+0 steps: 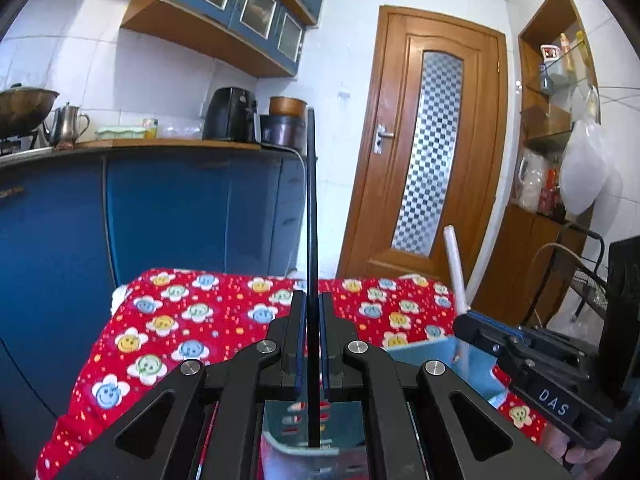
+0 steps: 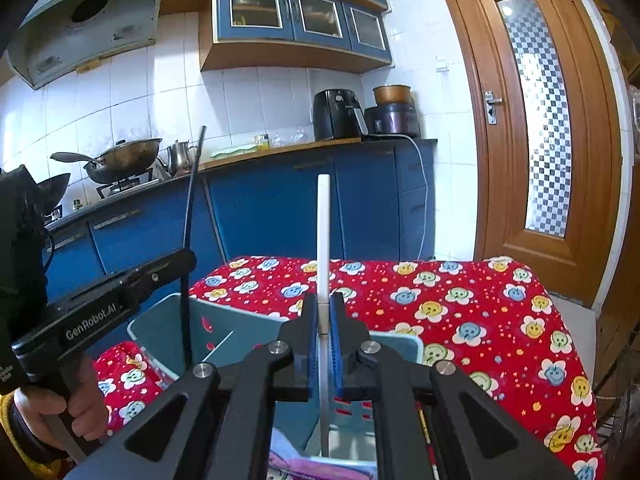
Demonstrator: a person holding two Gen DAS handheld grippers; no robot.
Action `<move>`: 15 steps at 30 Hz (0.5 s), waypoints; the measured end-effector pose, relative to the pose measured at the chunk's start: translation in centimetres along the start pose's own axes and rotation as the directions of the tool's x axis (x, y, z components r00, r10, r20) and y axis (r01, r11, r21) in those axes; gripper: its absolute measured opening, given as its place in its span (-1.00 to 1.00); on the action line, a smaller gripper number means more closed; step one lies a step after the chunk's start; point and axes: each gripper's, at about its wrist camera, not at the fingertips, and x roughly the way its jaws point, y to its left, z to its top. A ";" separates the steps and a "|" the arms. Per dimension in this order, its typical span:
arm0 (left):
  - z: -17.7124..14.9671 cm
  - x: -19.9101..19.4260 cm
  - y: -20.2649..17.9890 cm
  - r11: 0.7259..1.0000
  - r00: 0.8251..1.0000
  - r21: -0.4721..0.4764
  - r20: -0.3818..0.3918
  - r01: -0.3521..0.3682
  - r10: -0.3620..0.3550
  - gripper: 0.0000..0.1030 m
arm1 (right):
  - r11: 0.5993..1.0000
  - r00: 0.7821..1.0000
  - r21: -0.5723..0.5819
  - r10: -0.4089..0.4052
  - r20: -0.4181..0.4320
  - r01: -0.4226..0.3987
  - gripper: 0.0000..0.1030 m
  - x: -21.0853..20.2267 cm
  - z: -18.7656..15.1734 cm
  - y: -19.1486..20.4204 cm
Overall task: Organize utensils
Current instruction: 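Lower both chopsticks into the box and open both grippers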
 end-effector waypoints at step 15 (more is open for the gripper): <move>0.4 -4.1 0.3 0.999 0.997 -0.042 -0.070 0.011 -0.014 -0.45 | 0.998 1.000 0.057 -0.018 0.005 0.018 -0.39 -4.7 0.8 0.4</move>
